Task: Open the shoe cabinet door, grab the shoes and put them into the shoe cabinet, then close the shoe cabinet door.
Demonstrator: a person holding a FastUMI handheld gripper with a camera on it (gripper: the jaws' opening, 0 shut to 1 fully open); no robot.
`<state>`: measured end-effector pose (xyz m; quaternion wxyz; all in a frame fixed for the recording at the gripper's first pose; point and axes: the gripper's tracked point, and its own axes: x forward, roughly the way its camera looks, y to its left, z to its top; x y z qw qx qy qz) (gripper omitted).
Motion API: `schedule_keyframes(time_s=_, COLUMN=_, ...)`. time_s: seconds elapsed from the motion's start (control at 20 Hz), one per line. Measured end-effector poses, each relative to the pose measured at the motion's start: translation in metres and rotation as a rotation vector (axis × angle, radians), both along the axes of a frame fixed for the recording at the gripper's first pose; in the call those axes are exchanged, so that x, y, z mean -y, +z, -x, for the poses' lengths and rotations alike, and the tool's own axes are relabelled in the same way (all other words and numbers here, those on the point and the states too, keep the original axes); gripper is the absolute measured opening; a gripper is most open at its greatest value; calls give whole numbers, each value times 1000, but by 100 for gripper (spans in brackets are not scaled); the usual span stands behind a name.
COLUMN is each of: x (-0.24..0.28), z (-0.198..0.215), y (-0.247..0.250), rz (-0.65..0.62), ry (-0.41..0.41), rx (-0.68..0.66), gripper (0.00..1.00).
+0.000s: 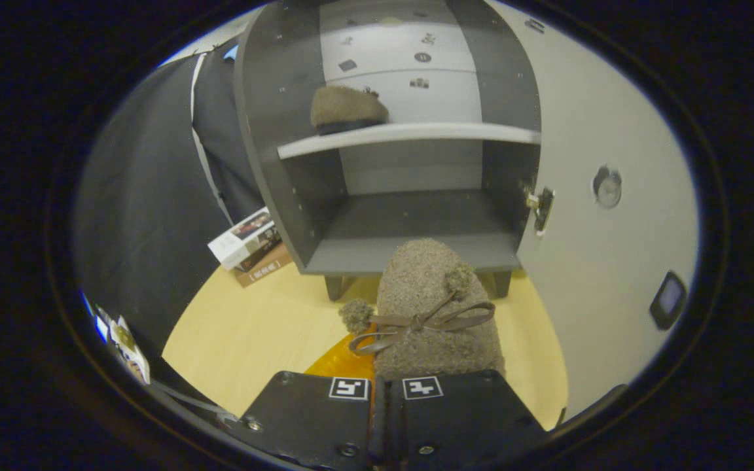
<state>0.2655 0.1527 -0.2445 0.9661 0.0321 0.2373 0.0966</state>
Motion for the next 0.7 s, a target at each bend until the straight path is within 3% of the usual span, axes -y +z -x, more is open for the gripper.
schedule_keyframes(time_s=0.35, x=3, z=-18, y=118, rz=31, ry=-27, rx=196, gripper=6)
schedule_keyframes(time_s=0.7, x=-17, z=-82, y=212, rz=40, ry=-22, rx=338, gripper=6)
